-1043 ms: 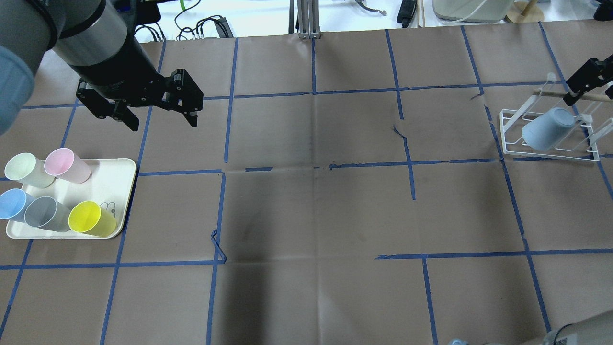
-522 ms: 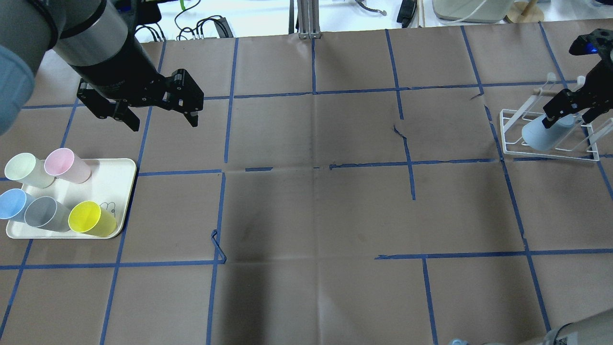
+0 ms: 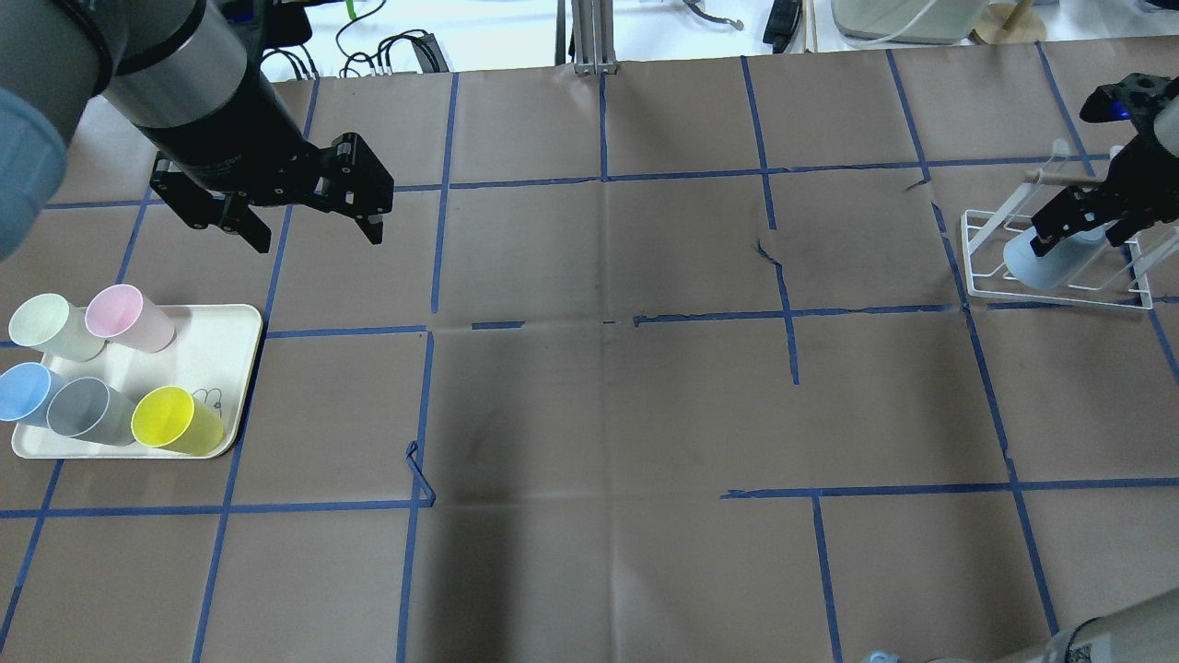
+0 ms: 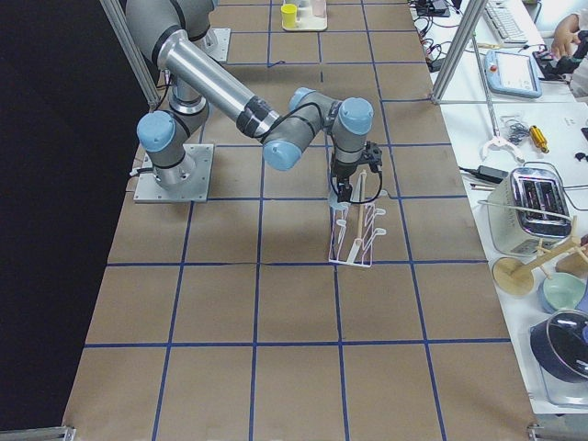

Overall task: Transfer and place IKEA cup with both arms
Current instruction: 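Move the right gripper down to the light blue cup on the rack, then close the right gripper on the light blue cup's base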

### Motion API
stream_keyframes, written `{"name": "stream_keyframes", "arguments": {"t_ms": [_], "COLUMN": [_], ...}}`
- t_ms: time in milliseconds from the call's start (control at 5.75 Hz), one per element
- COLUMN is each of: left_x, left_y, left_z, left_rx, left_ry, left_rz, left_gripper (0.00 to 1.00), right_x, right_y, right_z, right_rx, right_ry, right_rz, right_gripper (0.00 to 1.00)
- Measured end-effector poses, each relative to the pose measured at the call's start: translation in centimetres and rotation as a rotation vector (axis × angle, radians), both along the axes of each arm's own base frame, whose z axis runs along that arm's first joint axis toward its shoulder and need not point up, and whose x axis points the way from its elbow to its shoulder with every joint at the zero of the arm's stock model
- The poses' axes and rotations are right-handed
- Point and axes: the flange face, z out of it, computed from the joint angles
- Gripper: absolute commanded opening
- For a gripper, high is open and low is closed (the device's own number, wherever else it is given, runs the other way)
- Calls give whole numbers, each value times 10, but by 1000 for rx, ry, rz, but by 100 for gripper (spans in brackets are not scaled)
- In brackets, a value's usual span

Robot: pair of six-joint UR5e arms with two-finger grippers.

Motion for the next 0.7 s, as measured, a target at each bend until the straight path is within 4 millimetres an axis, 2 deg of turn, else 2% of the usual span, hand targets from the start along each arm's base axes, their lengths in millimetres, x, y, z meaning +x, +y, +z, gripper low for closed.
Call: {"name": "stream_keyframes", "arguments": {"t_ms": [174, 522, 696], "left_x": [0, 0, 0], "left_y": [0, 0, 0], "left_z": [0, 0, 0], "left_rx": [0, 0, 0], "left_ry": [1, 1, 1], "left_rz": [0, 0, -1], "left_gripper": [99, 99, 99], "right_x": [-1, -1, -1], "right_y": [-2, -3, -3], "right_z": [-7, -11, -8], "right_rx": [8, 14, 12], "right_ry": [-6, -12, -10], "right_rz": [4, -1, -4], "right_gripper": [100, 74, 56]}}
